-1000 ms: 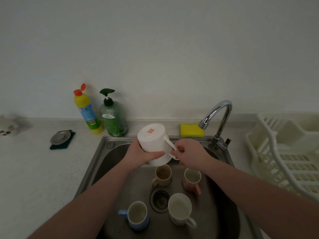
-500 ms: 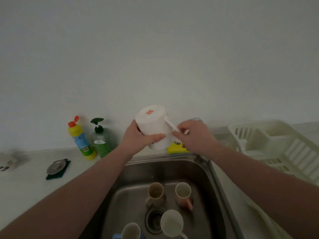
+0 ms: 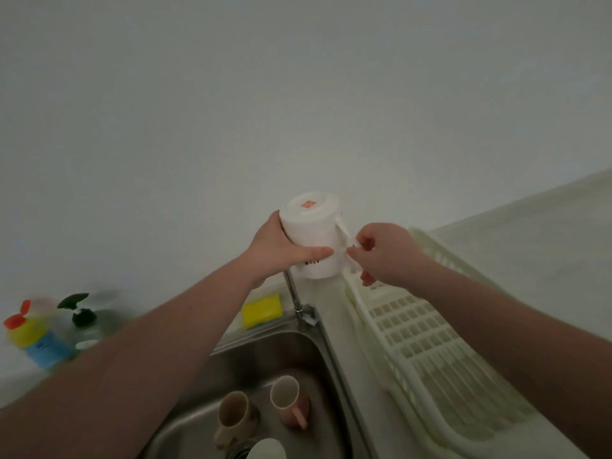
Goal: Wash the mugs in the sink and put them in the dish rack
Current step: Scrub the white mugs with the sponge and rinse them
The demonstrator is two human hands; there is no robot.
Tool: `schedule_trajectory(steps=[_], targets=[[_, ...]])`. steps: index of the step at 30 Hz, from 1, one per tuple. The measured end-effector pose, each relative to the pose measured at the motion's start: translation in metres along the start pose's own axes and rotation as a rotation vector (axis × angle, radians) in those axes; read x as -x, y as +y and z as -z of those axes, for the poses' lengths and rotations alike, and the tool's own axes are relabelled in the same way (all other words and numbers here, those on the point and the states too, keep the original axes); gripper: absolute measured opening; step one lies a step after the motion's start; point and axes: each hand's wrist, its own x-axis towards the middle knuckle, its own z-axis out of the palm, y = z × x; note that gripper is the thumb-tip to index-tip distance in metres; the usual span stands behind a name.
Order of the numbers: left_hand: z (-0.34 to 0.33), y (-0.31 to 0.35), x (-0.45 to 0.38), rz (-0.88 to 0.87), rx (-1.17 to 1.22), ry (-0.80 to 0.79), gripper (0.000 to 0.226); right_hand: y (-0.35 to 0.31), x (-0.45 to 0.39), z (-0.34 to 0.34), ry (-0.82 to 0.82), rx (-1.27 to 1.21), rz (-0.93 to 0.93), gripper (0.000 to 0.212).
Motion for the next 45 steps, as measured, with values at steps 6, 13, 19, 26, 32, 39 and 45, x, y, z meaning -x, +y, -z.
schedule_trajectory(steps=[6,13,19,26,32,39,45], targets=[[-0.071,0.008,-0.017,0.018,-0.035,-0.136,0.088,0.06,0.008,0.022,-0.055,-0.022,-0.175,0.031],[-0.13,-0.003,-0.033,0.065,-0.026,-0.241,0.083,0.113,0.007,0.024,-0.093,0.06,-0.245,0.029],[-0.166,-0.022,-0.039,0.085,-0.026,-0.324,0.097,0.148,-0.002,0.014,-0.151,0.14,-0.315,0.026],[-0.181,-0.041,-0.052,0.173,-0.186,-0.4,0.098,0.172,-0.012,-0.006,-0.199,0.173,-0.368,0.027],[-0.183,-0.04,-0.066,0.119,-0.395,-0.462,0.082,0.177,-0.017,-0.019,-0.239,0.206,-0.35,0.025],[-0.185,-0.04,-0.075,0.11,-0.621,-0.624,0.118,0.185,-0.02,-0.043,-0.268,0.146,-0.38,0.009],[-0.19,-0.042,-0.077,0.077,-0.784,-0.649,0.112,0.189,-0.014,-0.055,-0.263,0.208,-0.326,0.015]])
